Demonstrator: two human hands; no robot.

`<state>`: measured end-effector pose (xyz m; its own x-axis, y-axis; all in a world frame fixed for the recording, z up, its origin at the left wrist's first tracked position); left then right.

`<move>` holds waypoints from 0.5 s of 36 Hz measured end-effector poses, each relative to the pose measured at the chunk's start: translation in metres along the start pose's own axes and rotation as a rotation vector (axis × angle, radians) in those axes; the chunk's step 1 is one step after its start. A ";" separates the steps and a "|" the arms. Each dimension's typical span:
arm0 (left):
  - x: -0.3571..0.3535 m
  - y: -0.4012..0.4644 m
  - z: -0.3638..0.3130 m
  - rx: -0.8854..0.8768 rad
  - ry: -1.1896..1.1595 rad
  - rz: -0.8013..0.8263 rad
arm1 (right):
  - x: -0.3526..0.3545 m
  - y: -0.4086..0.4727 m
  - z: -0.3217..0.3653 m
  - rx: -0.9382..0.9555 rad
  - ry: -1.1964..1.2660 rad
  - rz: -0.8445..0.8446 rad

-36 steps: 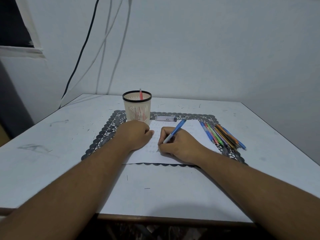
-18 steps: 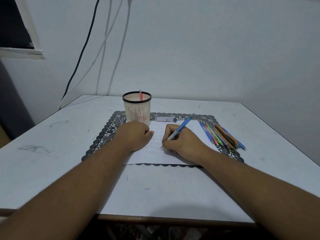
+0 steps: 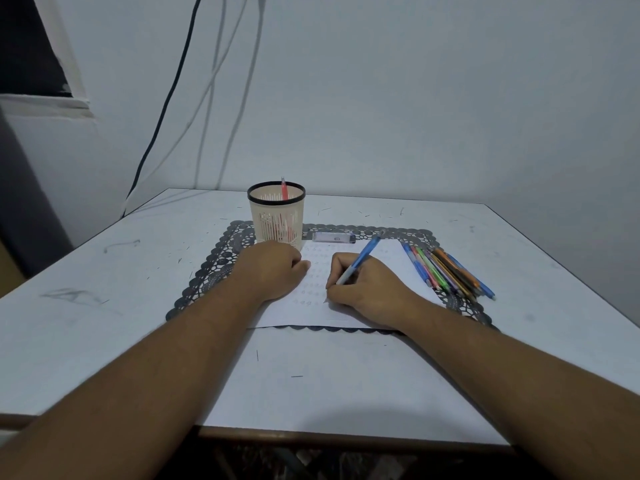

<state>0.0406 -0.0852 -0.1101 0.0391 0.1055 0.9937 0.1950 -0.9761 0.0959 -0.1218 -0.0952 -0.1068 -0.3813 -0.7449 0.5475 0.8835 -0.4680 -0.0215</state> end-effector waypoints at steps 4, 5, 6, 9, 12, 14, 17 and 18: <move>0.000 0.000 -0.001 -0.001 0.009 0.002 | 0.000 -0.001 0.001 -0.001 -0.007 0.002; 0.000 -0.001 -0.002 -0.001 0.011 0.001 | 0.000 -0.002 0.001 0.002 -0.007 0.006; 0.001 -0.001 -0.002 0.000 0.013 -0.001 | 0.000 -0.003 0.001 0.006 -0.007 0.011; 0.001 -0.001 -0.001 0.001 0.015 -0.007 | -0.001 -0.003 0.002 0.018 -0.001 0.019; 0.001 0.000 -0.001 -0.002 0.014 -0.008 | -0.002 -0.001 0.001 0.023 -0.004 0.019; 0.000 0.000 -0.001 -0.004 0.010 -0.006 | -0.003 0.000 0.001 0.017 -0.017 0.016; 0.000 0.000 0.000 -0.008 0.008 -0.008 | -0.002 0.000 0.002 0.015 -0.026 0.011; 0.000 0.000 0.000 -0.007 0.007 -0.007 | -0.002 -0.001 0.001 0.016 -0.023 0.009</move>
<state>0.0403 -0.0856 -0.1105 0.0312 0.1108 0.9934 0.1885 -0.9767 0.1030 -0.1213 -0.0928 -0.1065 -0.3668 -0.7378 0.5667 0.8912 -0.4534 -0.0134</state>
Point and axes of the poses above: each hand's wrist, its own y-axis towards the middle knuckle, its own x-axis out of the back of the hand, z = x × y, the point moved 9 cm from there along y, towards the middle knuckle, and after that the axes turned 15 degrees about z, right-handed, at the moved point
